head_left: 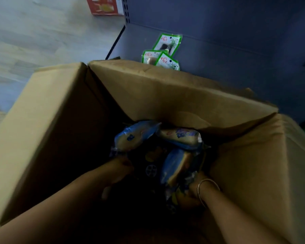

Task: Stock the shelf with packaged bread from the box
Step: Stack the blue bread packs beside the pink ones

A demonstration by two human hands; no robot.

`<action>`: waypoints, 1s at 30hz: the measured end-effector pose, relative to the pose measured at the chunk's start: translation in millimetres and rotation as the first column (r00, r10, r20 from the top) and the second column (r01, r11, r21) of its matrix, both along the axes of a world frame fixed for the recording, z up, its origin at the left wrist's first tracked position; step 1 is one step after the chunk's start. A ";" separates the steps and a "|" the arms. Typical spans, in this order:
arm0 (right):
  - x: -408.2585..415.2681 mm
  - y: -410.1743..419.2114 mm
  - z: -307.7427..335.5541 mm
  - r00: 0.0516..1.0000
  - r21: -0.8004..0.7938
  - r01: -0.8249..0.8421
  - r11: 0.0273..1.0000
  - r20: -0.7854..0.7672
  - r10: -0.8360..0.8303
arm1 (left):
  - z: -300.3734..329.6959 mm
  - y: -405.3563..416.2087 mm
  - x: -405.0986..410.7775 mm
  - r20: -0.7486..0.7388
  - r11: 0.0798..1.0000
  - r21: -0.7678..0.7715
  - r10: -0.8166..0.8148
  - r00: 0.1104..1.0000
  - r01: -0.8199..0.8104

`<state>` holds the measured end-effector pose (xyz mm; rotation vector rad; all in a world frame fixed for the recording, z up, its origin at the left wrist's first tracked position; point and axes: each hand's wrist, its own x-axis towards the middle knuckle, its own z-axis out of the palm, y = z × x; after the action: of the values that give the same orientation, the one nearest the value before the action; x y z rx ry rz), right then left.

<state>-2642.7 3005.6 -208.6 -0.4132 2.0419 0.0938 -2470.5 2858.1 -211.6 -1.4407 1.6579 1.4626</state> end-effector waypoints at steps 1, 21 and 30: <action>0.3 1.7 0.5 0.999 0.010 -0.046 0.999 0.009 0.046 | 0.6 -0.7 1.5 -0.039 0.999 -0.026 0.046 0.998 -0.047; -16.4 0.4 395.3 0.995 -0.257 -0.074 0.964 -0.086 0.054 | 397.5 11.7 -11.7 -0.053 0.993 -0.121 -0.019 0.998 0.013; -23.2 -25.9 664.6 0.980 -0.433 -0.137 0.891 -0.187 0.060 | 653.0 -21.5 -32.1 -0.240 0.968 -0.248 -0.084 0.967 0.022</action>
<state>-2665.9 2979.8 455.9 -0.8196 2.2059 -0.2937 -2502.6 2836.6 441.4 -1.3670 2.0774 1.5007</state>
